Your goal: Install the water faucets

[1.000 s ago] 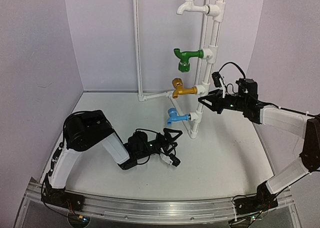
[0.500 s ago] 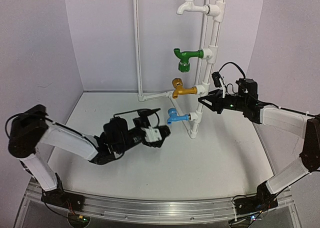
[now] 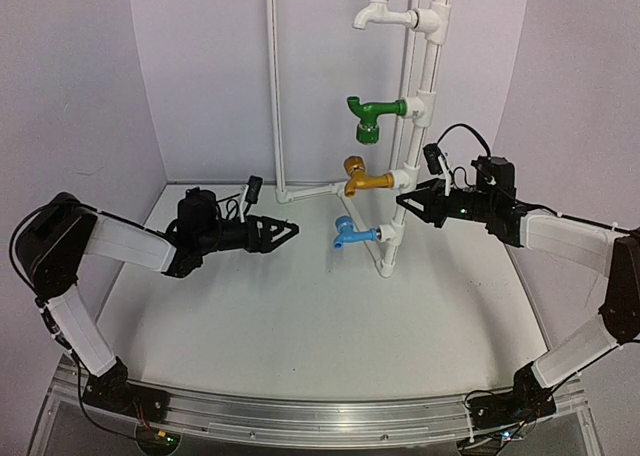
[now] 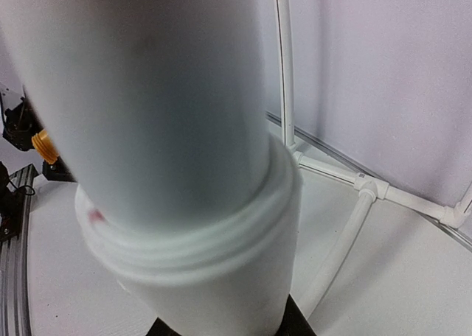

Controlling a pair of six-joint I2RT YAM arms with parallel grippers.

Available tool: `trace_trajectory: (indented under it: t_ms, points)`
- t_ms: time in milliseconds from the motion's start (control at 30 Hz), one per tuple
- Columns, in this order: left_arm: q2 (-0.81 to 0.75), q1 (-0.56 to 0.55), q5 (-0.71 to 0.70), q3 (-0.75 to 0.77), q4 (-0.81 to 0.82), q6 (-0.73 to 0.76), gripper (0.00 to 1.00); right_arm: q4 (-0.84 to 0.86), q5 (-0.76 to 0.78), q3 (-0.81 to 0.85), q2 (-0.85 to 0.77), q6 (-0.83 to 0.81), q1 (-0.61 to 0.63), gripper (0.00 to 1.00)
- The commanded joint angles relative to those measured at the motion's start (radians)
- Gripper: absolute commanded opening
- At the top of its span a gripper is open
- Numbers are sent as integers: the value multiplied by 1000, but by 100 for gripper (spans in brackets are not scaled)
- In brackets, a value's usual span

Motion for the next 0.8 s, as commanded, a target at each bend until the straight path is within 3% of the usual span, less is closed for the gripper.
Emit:
trace_trajectory:
  t_ms: [0,133,300,533,767]
  points:
    - [131,9,263,51,358,-519,94,-77,23,46,25,43,3,0]
    - [261,9,277,97,569,-732,95,-77,19,49,28,42,2,0]
    - [405,9,277,193,721,-912,93,-78,21,53,30,43,2,0]
    - [438,-4,260,279,531,-842,78,-79,22,52,33,44,2,0]
    - [470,-42,278,356,404,-804,75,-79,22,56,44,44,3,0]
